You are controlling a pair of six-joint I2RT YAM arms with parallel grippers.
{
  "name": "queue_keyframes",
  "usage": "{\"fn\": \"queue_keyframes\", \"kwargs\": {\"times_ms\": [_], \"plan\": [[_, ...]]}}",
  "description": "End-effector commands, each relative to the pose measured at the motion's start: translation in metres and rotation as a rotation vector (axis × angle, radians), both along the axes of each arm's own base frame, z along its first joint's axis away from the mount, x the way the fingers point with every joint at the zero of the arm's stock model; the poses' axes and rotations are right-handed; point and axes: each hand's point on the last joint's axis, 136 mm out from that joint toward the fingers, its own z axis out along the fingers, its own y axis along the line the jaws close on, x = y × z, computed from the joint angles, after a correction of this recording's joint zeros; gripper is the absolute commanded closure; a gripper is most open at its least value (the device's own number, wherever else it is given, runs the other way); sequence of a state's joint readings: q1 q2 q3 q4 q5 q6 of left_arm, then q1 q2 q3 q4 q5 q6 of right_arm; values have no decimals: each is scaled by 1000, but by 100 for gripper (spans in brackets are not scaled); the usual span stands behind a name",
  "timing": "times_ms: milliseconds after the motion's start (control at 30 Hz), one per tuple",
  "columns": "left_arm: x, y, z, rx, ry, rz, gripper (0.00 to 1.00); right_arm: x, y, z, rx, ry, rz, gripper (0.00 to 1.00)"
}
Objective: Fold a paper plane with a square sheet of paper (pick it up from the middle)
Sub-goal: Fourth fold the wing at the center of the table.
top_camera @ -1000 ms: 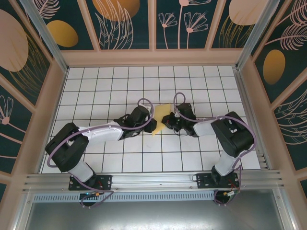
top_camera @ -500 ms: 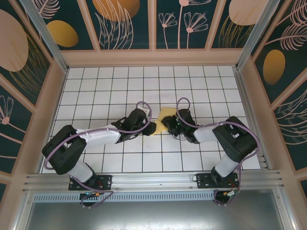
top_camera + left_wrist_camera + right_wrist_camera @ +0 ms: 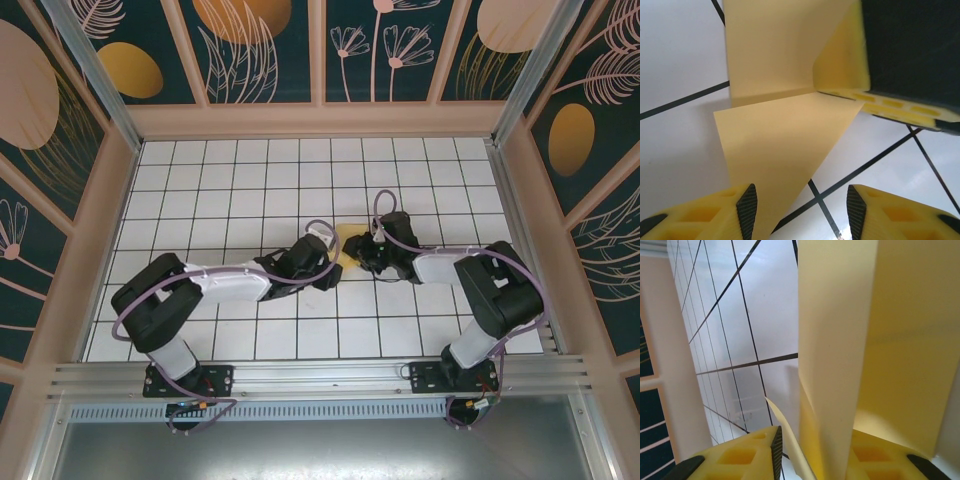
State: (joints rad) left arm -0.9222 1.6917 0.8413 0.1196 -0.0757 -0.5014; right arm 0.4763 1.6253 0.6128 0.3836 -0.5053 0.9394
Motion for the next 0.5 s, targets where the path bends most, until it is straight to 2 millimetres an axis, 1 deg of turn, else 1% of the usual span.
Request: {"fn": "queue_keyframes", "kwargs": {"times_ms": [0,200,300,467], "plan": [[9,0,-7,80,-33,43,46,-3,10,15,39,-37,96,68],[10,2,-14,117,-57,75,45,0,11,21,66,-42,88,68],[8,3,-16,126,-59,74,44,4,12,26,78,-48,83,72],[6,2,-19,135,-61,64,45,8,14,32,91,-57,84,74]]}}
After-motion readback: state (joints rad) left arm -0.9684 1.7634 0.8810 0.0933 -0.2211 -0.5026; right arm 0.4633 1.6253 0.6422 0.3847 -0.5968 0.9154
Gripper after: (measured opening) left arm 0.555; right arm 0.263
